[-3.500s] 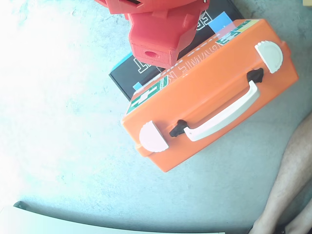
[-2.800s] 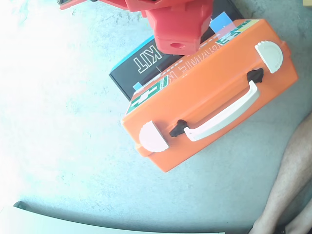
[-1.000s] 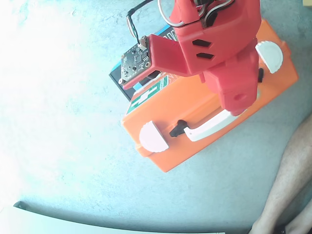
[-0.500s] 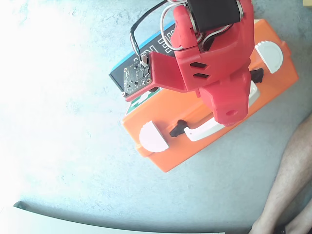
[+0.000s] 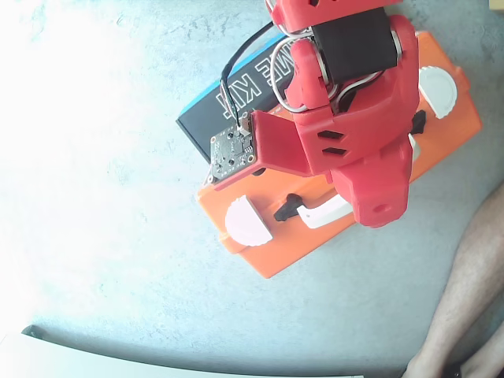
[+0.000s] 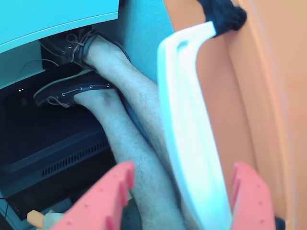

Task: Grab the white handle of the orange box

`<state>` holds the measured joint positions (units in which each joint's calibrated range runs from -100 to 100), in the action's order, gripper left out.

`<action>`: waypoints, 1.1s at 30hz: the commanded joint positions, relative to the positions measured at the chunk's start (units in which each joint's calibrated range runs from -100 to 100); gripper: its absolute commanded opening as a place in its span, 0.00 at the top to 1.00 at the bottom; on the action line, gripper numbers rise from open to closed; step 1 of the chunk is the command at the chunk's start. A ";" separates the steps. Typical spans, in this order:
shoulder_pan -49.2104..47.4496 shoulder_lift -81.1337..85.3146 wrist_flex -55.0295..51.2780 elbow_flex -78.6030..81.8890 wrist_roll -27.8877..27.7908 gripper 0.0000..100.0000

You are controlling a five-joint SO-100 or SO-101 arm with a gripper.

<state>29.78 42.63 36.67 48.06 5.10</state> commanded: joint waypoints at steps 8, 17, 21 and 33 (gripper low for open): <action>0.25 -17.03 -0.38 -16.47 1.98 0.76; 0.17 -25.29 -0.80 -27.46 5.53 0.88; 0.09 -26.39 -0.55 -28.26 12.43 0.98; -4.09 -26.05 -13.58 -20.73 10.71 0.99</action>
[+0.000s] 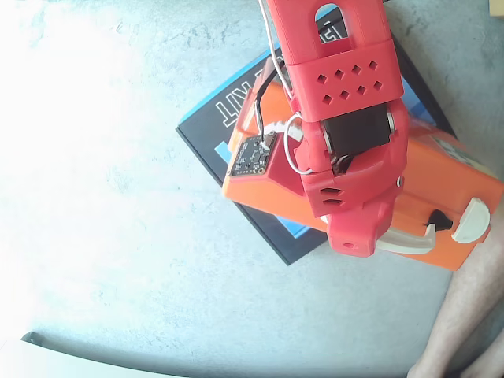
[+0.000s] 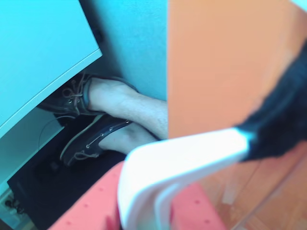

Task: Grab the white handle of the orange box

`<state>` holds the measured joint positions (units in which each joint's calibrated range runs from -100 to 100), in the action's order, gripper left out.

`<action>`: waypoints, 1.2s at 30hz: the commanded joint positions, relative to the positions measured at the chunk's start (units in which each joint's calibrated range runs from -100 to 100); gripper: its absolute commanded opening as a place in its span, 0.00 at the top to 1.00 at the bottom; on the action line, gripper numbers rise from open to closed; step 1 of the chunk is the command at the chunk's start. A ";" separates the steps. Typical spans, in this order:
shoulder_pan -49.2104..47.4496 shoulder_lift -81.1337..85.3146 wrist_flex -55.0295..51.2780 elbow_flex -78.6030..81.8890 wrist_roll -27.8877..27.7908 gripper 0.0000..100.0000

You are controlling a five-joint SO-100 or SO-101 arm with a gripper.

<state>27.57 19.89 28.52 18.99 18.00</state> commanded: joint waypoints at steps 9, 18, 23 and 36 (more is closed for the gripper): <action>-8.00 1.15 -14.99 25.27 -5.49 0.99; -9.32 13.72 -14.56 58.50 -6.28 0.99; -8.70 25.87 -15.41 70.99 -8.26 0.99; -8.23 57.92 -54.24 80.03 -8.52 0.98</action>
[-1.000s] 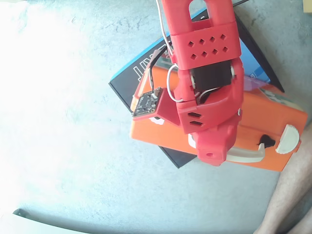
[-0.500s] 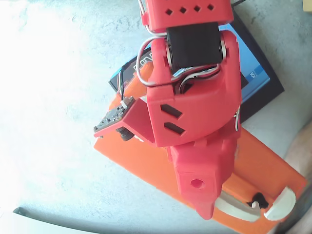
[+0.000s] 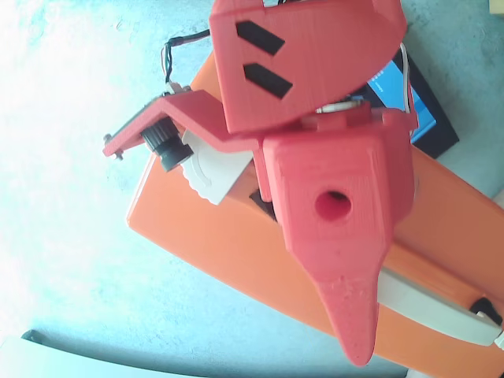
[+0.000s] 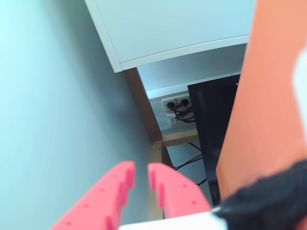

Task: Grab the white handle of the orange box

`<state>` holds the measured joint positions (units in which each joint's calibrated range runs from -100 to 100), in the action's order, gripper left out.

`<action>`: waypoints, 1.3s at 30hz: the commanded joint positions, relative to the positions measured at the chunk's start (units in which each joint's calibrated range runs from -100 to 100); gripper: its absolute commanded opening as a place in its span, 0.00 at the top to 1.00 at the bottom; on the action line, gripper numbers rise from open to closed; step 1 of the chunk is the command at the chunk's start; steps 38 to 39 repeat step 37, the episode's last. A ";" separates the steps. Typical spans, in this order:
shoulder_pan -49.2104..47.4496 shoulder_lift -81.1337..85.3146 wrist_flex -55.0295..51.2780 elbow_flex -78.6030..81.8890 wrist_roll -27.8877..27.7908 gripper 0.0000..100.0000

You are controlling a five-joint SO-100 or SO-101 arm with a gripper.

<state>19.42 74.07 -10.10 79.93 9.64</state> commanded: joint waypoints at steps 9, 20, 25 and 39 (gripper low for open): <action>0.38 20.45 -42.94 19.27 -2.77 0.98; 0.46 25.34 -49.54 19.27 -4.44 0.98; 0.46 25.34 -49.04 19.27 -4.44 0.98; 0.46 25.93 -47.94 19.01 -4.44 0.98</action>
